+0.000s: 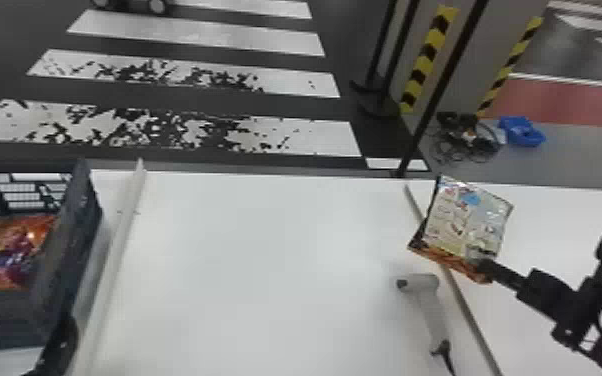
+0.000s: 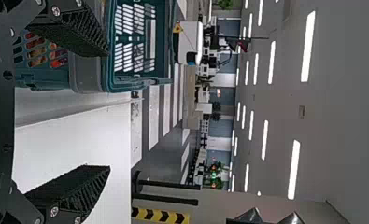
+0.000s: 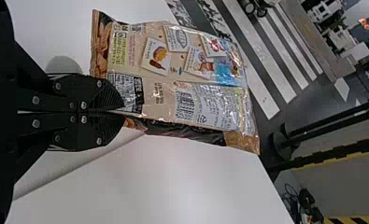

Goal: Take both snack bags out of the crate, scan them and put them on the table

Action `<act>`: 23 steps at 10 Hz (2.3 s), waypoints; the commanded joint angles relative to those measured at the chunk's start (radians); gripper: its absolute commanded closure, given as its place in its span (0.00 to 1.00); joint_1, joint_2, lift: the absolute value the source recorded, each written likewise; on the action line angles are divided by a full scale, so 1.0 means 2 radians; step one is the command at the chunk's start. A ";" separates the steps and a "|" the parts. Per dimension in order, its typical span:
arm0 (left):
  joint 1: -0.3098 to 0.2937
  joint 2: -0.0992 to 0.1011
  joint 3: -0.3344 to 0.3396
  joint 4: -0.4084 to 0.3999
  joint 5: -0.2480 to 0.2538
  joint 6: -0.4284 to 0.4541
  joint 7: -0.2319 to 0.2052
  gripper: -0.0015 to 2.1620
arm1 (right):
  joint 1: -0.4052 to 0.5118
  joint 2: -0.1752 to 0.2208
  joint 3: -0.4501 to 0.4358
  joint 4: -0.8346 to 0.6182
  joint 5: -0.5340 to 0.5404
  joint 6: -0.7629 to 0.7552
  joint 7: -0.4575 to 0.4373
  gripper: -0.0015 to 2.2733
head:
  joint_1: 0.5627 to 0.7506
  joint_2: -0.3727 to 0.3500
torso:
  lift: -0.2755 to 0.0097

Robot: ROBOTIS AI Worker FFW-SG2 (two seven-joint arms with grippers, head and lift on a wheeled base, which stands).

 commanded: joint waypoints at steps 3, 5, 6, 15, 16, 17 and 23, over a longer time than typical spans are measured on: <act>-0.001 0.000 0.000 0.000 0.000 0.000 0.000 0.07 | -0.004 -0.021 -0.040 0.068 0.022 -0.098 -0.050 0.99 | 0.70 0.05 | 0.64; -0.001 -0.001 0.000 0.000 -0.001 0.000 0.000 0.07 | -0.007 -0.038 -0.041 0.122 0.024 -0.155 -0.082 0.99 | 0.70 0.03 | 0.64; -0.001 -0.001 0.000 0.001 0.000 0.000 0.000 0.07 | -0.014 -0.042 -0.041 0.148 0.024 -0.178 -0.092 0.99 | 0.70 0.03 | 0.64; 0.001 0.002 0.000 -0.001 0.001 0.000 0.000 0.07 | -0.020 -0.058 -0.020 0.238 0.027 -0.291 -0.156 0.02 | 0.70 0.03 | 0.64; 0.001 0.002 0.001 -0.001 0.002 0.000 0.000 0.07 | -0.009 -0.051 -0.021 0.222 0.024 -0.323 -0.156 0.03 | 0.70 0.03 | 0.64; 0.000 0.002 0.001 -0.002 0.002 0.002 0.000 0.07 | 0.000 -0.042 -0.018 0.200 0.023 -0.350 -0.156 0.03 | 0.70 0.03 | 0.64; 0.002 -0.001 0.000 -0.006 0.001 -0.002 0.000 0.07 | 0.093 0.022 0.147 0.025 0.106 -0.494 -0.149 0.02 | 0.70 0.03 | 0.64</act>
